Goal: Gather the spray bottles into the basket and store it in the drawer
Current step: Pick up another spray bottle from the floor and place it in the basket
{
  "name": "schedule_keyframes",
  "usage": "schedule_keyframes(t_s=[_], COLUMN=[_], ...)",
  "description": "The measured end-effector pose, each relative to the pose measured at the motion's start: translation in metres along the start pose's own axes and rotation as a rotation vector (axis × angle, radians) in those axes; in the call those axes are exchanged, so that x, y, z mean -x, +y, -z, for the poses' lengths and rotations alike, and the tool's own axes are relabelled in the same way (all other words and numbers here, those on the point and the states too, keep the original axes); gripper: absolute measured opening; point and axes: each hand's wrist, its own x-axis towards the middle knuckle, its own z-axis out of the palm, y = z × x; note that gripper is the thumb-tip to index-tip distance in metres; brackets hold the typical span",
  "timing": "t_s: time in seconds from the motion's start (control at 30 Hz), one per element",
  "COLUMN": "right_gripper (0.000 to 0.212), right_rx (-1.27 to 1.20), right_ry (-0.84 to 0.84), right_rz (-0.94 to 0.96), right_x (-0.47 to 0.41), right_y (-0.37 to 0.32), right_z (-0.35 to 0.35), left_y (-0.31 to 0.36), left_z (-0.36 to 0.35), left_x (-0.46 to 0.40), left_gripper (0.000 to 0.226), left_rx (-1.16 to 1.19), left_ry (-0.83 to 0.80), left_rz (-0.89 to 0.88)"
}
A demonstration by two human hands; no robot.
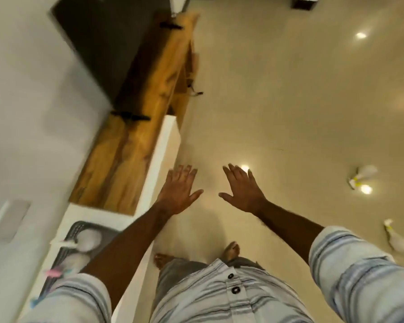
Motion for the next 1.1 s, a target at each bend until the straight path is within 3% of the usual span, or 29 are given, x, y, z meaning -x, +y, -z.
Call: schedule_keyframes(t_s=[0.13, 0.57, 0.87, 1.1], right_gripper=[0.087, 0.079, 0.077, 0.068], right_rx=[-0.085, -0.383, -0.574, -0.714], right_ry=[0.077, 0.213, 0.284, 0.297], right_rz=[-0.234, -0.871, -1.131, -1.185], right_x=[0.051, 0.142, 0.14, 0.126], right_y=[0.117, 0.402, 0.558, 0.693], right_z=[0.024, 0.049, 0.068, 0.037], left_y=[0.106, 0.381, 0.542, 0.681], left_z=[0.032, 0.06, 0.059, 0.015], left_x=[-0.09, -0.342, -0.502, -0.605], left_gripper=[0.076, 0.07, 0.067, 0.063], left_rx=[-0.073, -0.308, -0.395, -0.453], left_ry=[-0.008, -0.122, -0.249, -0.309], left_rz=[-0.203, -0.719, -0.937, -1.037])
